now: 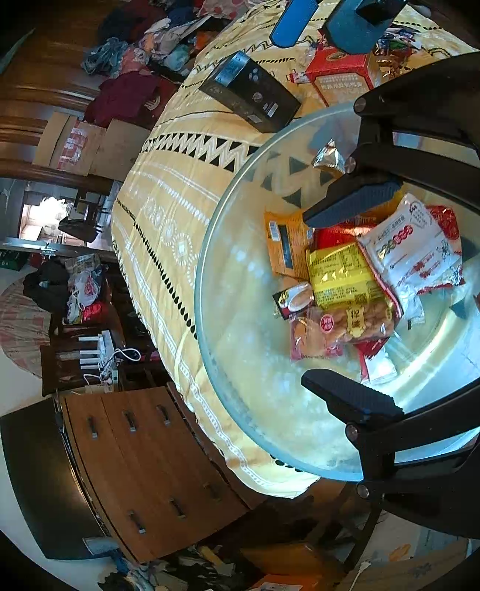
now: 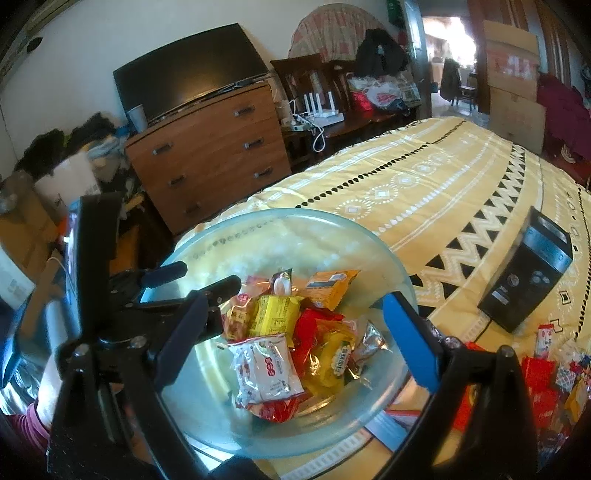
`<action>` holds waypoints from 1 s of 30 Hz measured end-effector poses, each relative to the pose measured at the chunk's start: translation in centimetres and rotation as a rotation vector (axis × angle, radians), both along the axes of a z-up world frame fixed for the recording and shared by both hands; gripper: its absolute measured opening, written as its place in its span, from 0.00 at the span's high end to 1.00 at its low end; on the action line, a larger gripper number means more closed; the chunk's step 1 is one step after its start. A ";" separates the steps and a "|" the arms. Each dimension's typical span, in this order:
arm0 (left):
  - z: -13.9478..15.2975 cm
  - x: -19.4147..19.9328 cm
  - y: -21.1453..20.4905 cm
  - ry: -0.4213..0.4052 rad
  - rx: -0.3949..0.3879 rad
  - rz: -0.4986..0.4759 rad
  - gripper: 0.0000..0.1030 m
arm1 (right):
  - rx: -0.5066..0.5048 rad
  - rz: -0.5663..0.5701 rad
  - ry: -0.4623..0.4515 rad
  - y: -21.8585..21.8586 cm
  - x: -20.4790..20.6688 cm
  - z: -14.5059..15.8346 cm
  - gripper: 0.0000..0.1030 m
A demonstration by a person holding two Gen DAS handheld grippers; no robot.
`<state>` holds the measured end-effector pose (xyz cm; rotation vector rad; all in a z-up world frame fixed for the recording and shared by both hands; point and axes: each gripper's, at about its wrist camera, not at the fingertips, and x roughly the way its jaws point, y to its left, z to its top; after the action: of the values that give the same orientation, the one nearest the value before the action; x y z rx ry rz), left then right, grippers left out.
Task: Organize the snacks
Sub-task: 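Move both open tools from the bowl over to the snack pile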
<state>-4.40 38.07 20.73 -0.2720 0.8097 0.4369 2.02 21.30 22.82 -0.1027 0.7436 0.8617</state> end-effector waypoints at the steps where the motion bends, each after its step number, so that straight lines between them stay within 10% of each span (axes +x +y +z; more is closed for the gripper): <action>1: 0.1 0.0 -0.2 -0.004 0.000 -0.005 0.22 | 0.016 -0.002 -0.003 -0.5 -0.2 0.0 0.06; 15: 1.6 0.0 -15.5 -0.128 0.061 -0.385 0.22 | 0.069 -0.277 0.012 -16.3 -3.4 -3.9 0.06; 30: 0.8 -0.3 -22.8 -0.167 0.024 -0.496 0.22 | -0.016 -0.456 0.152 -26.7 -3.8 -12.3 0.12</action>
<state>-4.72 15.32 21.57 -0.0768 0.6779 -0.0423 -1.78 -5.44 10.51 0.1174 0.8733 0.4311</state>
